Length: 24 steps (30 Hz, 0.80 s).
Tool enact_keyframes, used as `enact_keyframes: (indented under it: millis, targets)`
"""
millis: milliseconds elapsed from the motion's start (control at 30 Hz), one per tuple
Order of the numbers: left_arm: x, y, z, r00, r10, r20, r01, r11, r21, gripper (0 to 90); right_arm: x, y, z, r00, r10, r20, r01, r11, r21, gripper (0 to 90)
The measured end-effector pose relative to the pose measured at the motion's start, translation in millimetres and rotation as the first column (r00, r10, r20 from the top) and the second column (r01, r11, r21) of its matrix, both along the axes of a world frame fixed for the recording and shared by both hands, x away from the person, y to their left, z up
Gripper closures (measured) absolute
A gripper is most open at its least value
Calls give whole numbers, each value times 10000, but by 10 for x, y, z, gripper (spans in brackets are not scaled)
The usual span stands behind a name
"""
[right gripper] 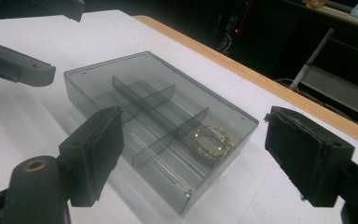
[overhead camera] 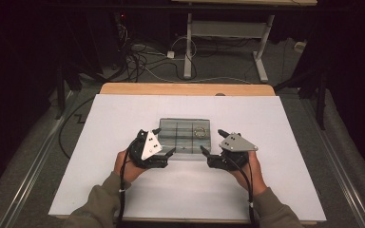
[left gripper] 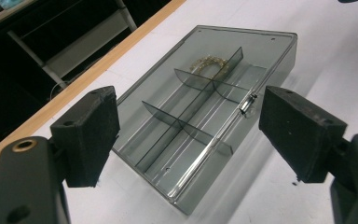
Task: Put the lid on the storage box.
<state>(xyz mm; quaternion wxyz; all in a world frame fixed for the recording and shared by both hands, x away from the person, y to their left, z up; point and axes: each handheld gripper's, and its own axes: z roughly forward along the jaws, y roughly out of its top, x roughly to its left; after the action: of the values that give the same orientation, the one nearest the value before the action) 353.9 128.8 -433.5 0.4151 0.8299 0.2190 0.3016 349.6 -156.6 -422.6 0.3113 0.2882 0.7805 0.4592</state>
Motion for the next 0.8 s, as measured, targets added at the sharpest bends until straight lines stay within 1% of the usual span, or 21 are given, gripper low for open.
enact_keyframes:
  millis: [100, 167, 200, 267, 333, 400, 500, 800]
  targets:
    - [-29, 5, 3, 10000, -27, 53, 27, 10000, 31, 189, -32, -3, 2, 10000, 42, 16, -42, 9999, -148, 201]
    - [-57, 10, 4, 9998, -84, 192, 84, 10000, 0, 190, -53, 1, 0, 10000, 52, 55, -51, 9996, -276, 201]
    - [-69, 12, 7, 9996, -122, 247, 120, 9999, 58, 190, -63, 2, -2, 9999, 74, 69, -72, 9995, -318, 202]
    - [-96, 9, 7, 9993, -208, 307, 207, 9998, 28, 190, -77, 10, -7, 9999, 81, 80, -76, 9987, -505, 207]
    - [-119, 2, 7, 9991, -257, 344, 253, 9996, 135, 190, -96, 15, -10, 9999, 117, 101, -110, 9981, -612, 207]
    - [-138, 1, 9, 9988, -340, 362, 334, 9993, 160, 189, -116, 18, -11, 9998, 150, 95, -144, 9982, -584, 207]
    - [-166, -1, 12, 9984, -394, 394, 386, 9991, 188, 190, -149, 19, -4, 9995, 213, 237, -198, 9978, -631, 207]
    - [-253, 2, 4, 9972, -570, 484, 555, 9980, 313, 189, -244, 13, 24, 9986, 363, 381, -338, 9973, -648, 207]
